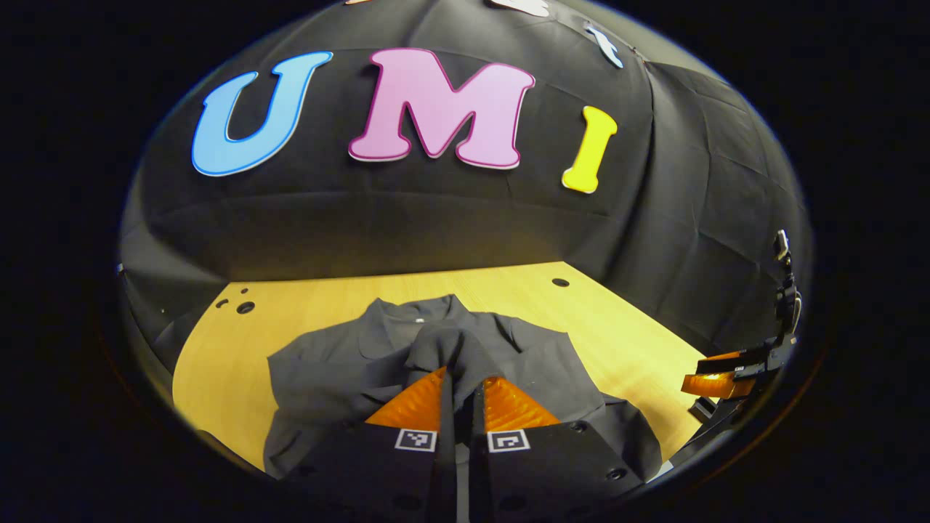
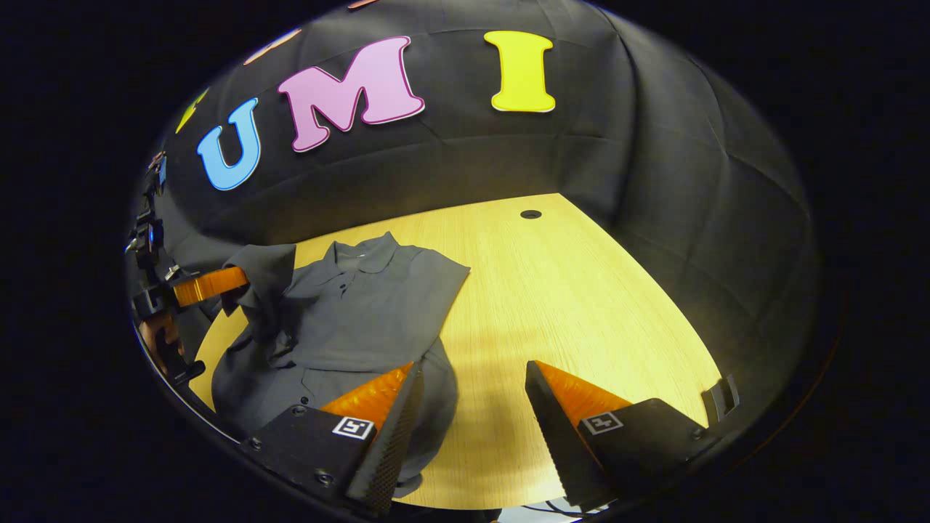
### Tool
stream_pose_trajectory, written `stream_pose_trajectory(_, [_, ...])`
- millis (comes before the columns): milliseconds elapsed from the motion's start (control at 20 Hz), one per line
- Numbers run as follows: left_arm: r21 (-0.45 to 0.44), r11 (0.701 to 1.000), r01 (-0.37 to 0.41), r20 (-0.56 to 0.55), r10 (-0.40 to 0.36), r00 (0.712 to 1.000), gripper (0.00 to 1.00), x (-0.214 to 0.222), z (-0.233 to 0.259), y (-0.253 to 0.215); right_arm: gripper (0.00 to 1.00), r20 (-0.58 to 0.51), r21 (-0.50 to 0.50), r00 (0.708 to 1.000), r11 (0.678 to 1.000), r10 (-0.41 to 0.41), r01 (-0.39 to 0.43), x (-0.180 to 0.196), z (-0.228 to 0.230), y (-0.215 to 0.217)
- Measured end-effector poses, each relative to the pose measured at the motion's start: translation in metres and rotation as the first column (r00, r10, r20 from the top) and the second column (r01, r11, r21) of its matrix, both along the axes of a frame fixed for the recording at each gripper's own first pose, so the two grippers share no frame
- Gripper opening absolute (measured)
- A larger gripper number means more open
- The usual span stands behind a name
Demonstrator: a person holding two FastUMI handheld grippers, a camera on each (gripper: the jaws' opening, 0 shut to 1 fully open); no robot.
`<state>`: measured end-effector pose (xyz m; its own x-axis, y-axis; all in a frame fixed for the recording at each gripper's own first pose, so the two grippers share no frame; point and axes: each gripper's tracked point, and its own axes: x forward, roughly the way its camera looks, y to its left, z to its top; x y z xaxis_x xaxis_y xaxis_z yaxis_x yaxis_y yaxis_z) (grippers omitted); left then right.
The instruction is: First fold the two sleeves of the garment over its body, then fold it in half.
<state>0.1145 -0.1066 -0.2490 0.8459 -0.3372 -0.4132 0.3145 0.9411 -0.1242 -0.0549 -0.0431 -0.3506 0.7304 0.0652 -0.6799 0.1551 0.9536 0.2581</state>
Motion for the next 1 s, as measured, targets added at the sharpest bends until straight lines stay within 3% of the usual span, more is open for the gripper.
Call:
stream_pose_trajectory(350, [0.05,0.998,0.039,-0.061,-0.036,0.998,0.14,0.007,-0.056,-0.038,0.88,-0.032,0.009,0.999,1.0,0.003,-0.002,-0.003,-0.018,-0.012])
stream_pose_trajectory(550, [0.065,0.996,0.06,-0.104,-0.053,0.993,0.22,0.006,-0.078,-0.053,0.88,-0.053,0.016,0.999,1.0,0.002,-0.001,-0.006,-0.028,-0.018])
stream_pose_trajectory(800, [0.049,0.993,0.11,-0.14,-0.102,0.985,0.45,-0.002,-0.09,-0.073,0.88,-0.061,0.02,0.998,1.0,0.009,-0.008,-0.003,-0.033,-0.02])
stream_pose_trajectory(900, [0.004,0.988,0.154,-0.138,-0.152,0.979,0.67,-0.012,-0.083,-0.089,0.88,-0.061,0.019,0.998,1.0,0.015,-0.014,-0.002,-0.032,-0.017])
stream_pose_trajectory(1000, [-0.038,0.977,0.21,-0.121,-0.213,0.969,0.75,-0.024,-0.071,-0.104,0.88,-0.06,0.023,0.998,1.0,0.019,-0.017,-0.001,-0.031,-0.013])
